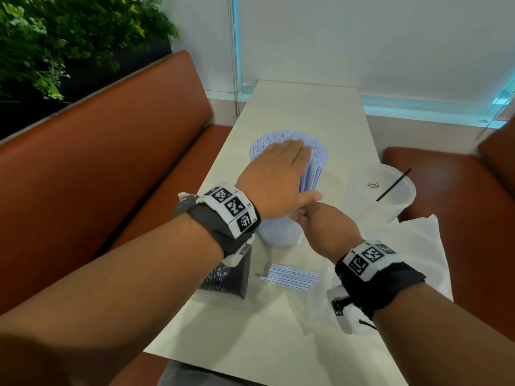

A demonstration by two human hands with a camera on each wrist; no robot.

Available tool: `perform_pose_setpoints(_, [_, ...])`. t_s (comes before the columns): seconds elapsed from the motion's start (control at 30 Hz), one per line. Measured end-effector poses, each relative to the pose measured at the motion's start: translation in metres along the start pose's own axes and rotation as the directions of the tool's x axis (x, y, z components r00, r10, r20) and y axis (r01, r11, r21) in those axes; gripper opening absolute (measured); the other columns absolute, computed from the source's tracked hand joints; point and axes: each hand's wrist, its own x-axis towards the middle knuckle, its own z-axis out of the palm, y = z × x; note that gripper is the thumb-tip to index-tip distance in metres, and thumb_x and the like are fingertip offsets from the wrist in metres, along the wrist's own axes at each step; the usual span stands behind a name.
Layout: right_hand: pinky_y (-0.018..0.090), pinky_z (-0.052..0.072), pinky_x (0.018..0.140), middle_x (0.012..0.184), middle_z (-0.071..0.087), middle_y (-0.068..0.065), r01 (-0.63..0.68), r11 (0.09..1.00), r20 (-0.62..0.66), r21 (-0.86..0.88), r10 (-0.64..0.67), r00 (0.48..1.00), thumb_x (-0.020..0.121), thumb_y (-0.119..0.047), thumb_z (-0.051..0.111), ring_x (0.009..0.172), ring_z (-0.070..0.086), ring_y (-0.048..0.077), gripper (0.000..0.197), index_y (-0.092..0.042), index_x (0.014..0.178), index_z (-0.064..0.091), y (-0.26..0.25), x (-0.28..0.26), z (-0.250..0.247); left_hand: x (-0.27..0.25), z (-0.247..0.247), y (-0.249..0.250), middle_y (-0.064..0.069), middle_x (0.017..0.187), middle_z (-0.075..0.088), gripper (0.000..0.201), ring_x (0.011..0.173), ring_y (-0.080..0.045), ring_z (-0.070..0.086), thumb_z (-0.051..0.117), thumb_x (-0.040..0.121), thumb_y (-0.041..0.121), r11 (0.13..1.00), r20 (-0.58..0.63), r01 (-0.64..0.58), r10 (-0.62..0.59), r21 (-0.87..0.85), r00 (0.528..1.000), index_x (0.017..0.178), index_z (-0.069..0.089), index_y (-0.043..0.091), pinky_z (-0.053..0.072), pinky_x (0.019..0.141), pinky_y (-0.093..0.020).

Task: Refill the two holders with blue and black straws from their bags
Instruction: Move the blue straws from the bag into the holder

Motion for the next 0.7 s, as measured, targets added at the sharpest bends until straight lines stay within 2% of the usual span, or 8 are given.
perform_pose_setpoints(0.07, [0.042, 0.050, 0.084, 0.107, 0.066, -0.003, 0.011, 1.000, -0.006, 0.002, -0.011, 1.000, 0.106, -0.043, 0.037, 0.101, 0.062, 0.024, 0.026, -0.032, 0.118, 0.057, 0.001, 0.001, 0.001, 0.001, -0.002, -0.005, -0.008, 0.166, 0.023, 0.088, 0.153, -0.023, 0.019, 0.042, 0.095, 0.070, 0.997, -0.013, 0.026, -0.027, -0.067, 1.000, 0.158, 0.024, 0.011, 0.010, 0.122, -0.033])
perform_pose_setpoints(0.17, [0.041, 0.050, 0.078, 0.095, 0.062, -0.005, 0.038, 0.999, -0.040, 0.000, -0.038, 0.998, 0.105, -0.045, 0.038, 0.092, 0.060, 0.022, 0.023, -0.031, 0.110, 0.055, 0.005, 0.002, 0.005, 0.000, -0.005, -0.004, -0.010, 0.165, 0.025, 0.084, 0.153, -0.025, 0.019, 0.036, 0.097, 0.068, 0.987, -0.232, 0.070, -0.102, -0.143, 0.967, 0.157, 0.026, 0.011, 0.011, 0.123, -0.038])
perform_pose_setpoints(0.23, [0.037, 0.046, 0.072, 0.084, 0.055, -0.010, 0.020, 1.000, -0.071, -0.022, -0.022, 0.997, 0.104, -0.047, 0.040, 0.085, 0.057, 0.020, 0.024, -0.030, 0.103, 0.057, 0.006, 0.004, 0.008, -0.004, 0.008, 0.007, -0.012, 0.165, 0.024, 0.079, 0.153, -0.028, 0.019, 0.038, 0.099, 0.061, 0.999, -0.156, 0.051, -0.049, 0.011, 0.987, 0.159, 0.020, 0.011, 0.015, 0.125, -0.046])
perform_pose_setpoints(0.3, [0.033, 0.040, 0.067, 0.074, 0.046, -0.014, 0.000, 0.999, -0.082, -0.044, -0.003, 0.997, 0.104, -0.047, 0.042, 0.080, 0.056, 0.020, 0.022, -0.032, 0.098, 0.057, 0.006, 0.005, 0.010, -0.007, 0.018, 0.011, -0.009, 0.166, 0.020, 0.078, 0.153, -0.028, 0.017, 0.039, 0.101, 0.058, 0.991, -0.047, 0.033, -0.027, 0.128, 0.999, 0.160, 0.017, 0.013, 0.015, 0.124, -0.045])
perform_pose_setpoints(0.4, [0.033, 0.039, 0.064, 0.074, 0.047, -0.014, 0.005, 0.999, -0.079, -0.037, -0.008, 0.997, 0.105, -0.046, 0.041, 0.079, 0.057, 0.020, 0.020, -0.035, 0.103, 0.057, 0.006, 0.006, 0.010, -0.005, 0.009, 0.009, -0.007, 0.167, 0.019, 0.077, 0.154, -0.026, 0.016, 0.038, 0.099, 0.058, 0.999, -0.092, 0.045, -0.046, -0.013, 0.995, 0.160, 0.017, 0.015, 0.014, 0.124, -0.045])
perform_pose_setpoints(0.5, [0.031, 0.033, 0.058, 0.069, 0.041, -0.014, 0.024, 0.994, -0.108, -0.104, -0.035, 0.994, 0.104, -0.041, 0.037, 0.075, 0.055, 0.021, 0.017, -0.033, 0.090, 0.041, 0.005, 0.005, 0.010, -0.009, 0.012, 0.016, -0.009, 0.167, 0.018, 0.078, 0.154, -0.029, 0.015, 0.037, 0.098, 0.055, 0.998, -0.144, 0.034, -0.027, 0.044, 0.989, 0.160, 0.016, 0.014, 0.014, 0.123, -0.047])
perform_pose_setpoints(0.57, [0.031, 0.034, 0.061, 0.070, 0.040, -0.012, 0.028, 0.987, -0.099, -0.161, -0.045, 0.994, 0.104, -0.038, 0.035, 0.077, 0.055, 0.024, 0.019, -0.027, 0.095, 0.047, 0.004, 0.004, 0.010, -0.012, 0.021, 0.019, -0.009, 0.166, 0.021, 0.076, 0.153, -0.030, 0.017, 0.043, 0.099, 0.050, 0.991, -0.094, 0.023, -0.011, 0.130, 0.995, 0.160, 0.018, 0.012, 0.015, 0.123, -0.047])
perform_pose_setpoints(0.7, [0.033, 0.038, 0.067, 0.081, 0.044, -0.006, 0.032, 0.978, -0.023, -0.205, -0.037, 0.999, 0.105, -0.031, 0.036, 0.082, 0.055, 0.022, 0.027, -0.020, 0.115, 0.058, 0.002, 0.005, 0.006, -0.012, 0.015, 0.017, -0.010, 0.166, 0.020, 0.076, 0.154, -0.028, 0.017, 0.042, 0.098, 0.051, 0.997, -0.121, 0.068, -0.063, 0.041, 0.991, 0.159, 0.020, 0.010, 0.015, 0.124, -0.047])
